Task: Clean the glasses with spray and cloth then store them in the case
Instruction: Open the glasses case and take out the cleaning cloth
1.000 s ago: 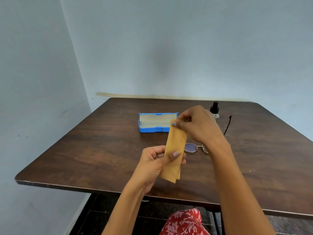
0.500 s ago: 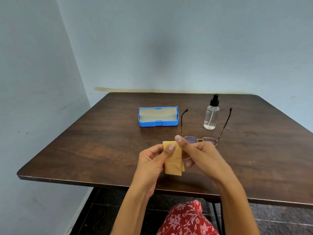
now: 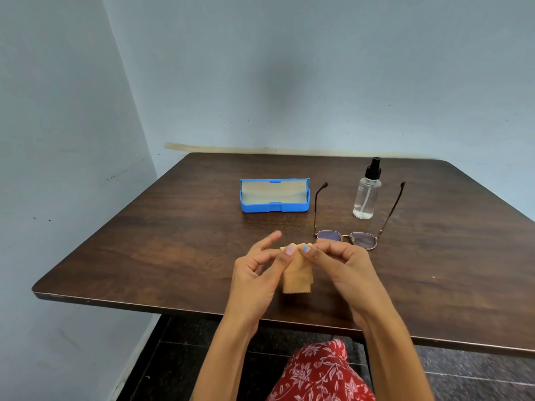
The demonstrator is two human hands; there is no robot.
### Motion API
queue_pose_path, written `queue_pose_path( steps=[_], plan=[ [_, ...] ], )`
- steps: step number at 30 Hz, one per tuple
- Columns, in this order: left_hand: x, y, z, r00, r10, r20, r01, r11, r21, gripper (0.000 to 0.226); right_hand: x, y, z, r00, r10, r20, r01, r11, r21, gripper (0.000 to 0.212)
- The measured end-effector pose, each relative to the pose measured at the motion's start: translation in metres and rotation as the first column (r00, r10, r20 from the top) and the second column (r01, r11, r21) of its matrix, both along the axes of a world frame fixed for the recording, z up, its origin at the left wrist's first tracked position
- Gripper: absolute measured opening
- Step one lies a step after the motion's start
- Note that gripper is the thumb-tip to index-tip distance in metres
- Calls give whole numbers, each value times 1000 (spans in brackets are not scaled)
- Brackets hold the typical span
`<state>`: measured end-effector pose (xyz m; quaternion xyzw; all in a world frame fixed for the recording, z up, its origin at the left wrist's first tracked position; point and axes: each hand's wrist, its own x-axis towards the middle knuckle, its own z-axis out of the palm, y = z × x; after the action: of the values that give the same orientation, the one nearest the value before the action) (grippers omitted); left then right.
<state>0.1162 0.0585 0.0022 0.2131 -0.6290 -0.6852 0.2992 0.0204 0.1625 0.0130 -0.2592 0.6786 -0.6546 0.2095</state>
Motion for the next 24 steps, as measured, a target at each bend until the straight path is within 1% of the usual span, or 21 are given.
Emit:
queue_pose_path(
  steps=[2, 3, 6, 9, 13, 17, 19, 22, 24],
  plan=[
    [1, 1, -1, 999, -42, -13, 43, 997, 59, 32, 1, -1, -1, 1000, -23, 7, 23, 1000, -4, 7],
    [1, 1, 0, 999, -43, -7, 43, 997, 64, 33, 2, -2, -1, 1000, -26, 18, 26, 999, -27, 6],
    [1, 2, -1, 999, -41, -1, 41, 996, 80, 32, 5, -5, -1, 999, -28, 26, 31, 996, -80, 7],
    [3, 0, -2, 998, -67, 3, 66, 992, 108, 33, 6, -7, -3, 999, -34, -13, 33, 997, -63, 12],
    [5, 0, -1, 995, -93, -31, 97, 981, 168, 32, 8, -7, -4, 999, -42, -9, 41, 997, -66, 15],
    [6, -1, -2, 996, -86, -37, 91, 980, 175, 31, 9, -10, -5, 997, -67, -44, 65, 997, -38, 34],
    [5, -1, -3, 996, -74, -40, 80, 980, 181, 30, 11, -10, -4, 996, -65, -67, 63, 998, -31, 37],
    [5, -2, -3, 997, -64, -37, 70, 979, 194, 30, 10, -9, -5, 996, -49, -81, 46, 998, -34, 30],
    [5, -3, -3, 998, -61, -29, 66, 976, 205, 33, 7, -6, -5, 996, -13, -88, 12, 1000, -11, 12]
  ],
)
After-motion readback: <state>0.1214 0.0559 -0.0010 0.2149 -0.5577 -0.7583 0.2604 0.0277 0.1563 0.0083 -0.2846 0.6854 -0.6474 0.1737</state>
